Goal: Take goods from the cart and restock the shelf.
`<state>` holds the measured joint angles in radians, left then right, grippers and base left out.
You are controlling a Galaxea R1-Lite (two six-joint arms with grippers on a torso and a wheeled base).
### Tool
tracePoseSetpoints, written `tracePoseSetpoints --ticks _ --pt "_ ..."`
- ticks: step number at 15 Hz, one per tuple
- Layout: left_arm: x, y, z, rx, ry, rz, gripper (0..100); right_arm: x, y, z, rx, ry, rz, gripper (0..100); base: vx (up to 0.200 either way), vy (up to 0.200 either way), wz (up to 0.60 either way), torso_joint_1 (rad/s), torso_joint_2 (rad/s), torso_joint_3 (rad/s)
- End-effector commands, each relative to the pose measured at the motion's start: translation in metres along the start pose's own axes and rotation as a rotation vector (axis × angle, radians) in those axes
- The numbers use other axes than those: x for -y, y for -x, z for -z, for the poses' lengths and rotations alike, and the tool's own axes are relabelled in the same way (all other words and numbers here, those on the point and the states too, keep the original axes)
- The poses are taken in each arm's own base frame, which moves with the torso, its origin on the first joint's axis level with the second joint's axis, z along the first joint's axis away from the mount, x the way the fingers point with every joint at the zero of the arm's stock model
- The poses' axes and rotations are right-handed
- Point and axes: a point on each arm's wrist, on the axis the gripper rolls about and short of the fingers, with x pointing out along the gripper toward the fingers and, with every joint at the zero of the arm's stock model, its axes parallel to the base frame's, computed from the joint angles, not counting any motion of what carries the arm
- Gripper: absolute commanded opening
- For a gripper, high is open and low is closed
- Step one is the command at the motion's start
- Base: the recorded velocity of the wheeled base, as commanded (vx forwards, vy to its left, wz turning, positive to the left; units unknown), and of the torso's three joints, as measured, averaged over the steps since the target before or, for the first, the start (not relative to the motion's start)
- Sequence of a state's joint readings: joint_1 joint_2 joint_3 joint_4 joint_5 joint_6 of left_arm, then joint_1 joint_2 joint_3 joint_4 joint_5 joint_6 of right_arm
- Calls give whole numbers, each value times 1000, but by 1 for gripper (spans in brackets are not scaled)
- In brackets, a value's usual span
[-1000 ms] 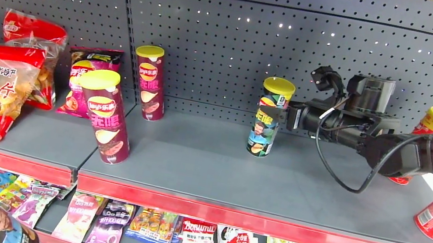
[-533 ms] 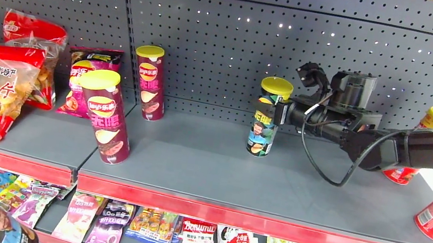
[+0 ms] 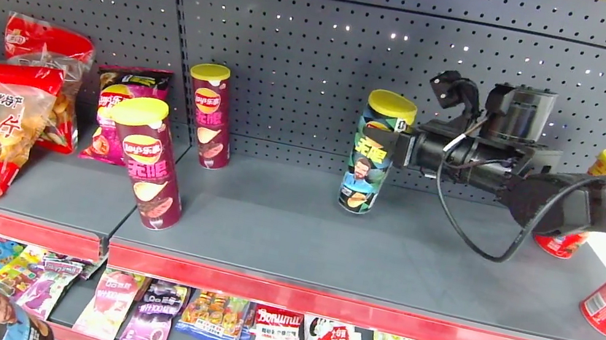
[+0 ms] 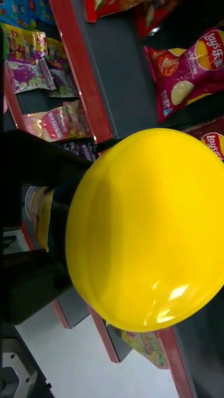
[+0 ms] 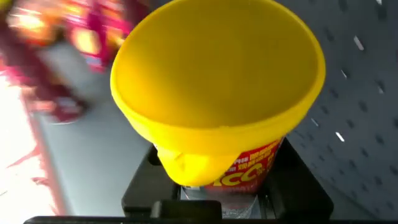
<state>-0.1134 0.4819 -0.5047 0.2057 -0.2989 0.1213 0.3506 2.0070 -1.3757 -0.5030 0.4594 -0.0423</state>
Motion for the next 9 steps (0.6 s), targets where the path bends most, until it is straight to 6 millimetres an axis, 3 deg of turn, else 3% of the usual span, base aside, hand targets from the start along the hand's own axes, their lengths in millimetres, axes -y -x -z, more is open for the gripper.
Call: tracePoseSetpoints --ticks 1,2,5,9 --pt "0 -1 0 -6 2 4 0 -11 36 -28 57 28 -62 0 0 0 0 0 0 0" --pt "0 -1 0 -5 0 6 0 -16 56 -28 51 25 -99 0 0 0 0 0 0 0" --pt "0 -1 0 -2 -1 5 0 -22 79 -18 23 39 -114 0 0 0 0 0 0 0" --pt "-1 -2 -1 -6 1 7 0 -15 88 2 -3 130 -243 0 0 0 0 0 0 0"
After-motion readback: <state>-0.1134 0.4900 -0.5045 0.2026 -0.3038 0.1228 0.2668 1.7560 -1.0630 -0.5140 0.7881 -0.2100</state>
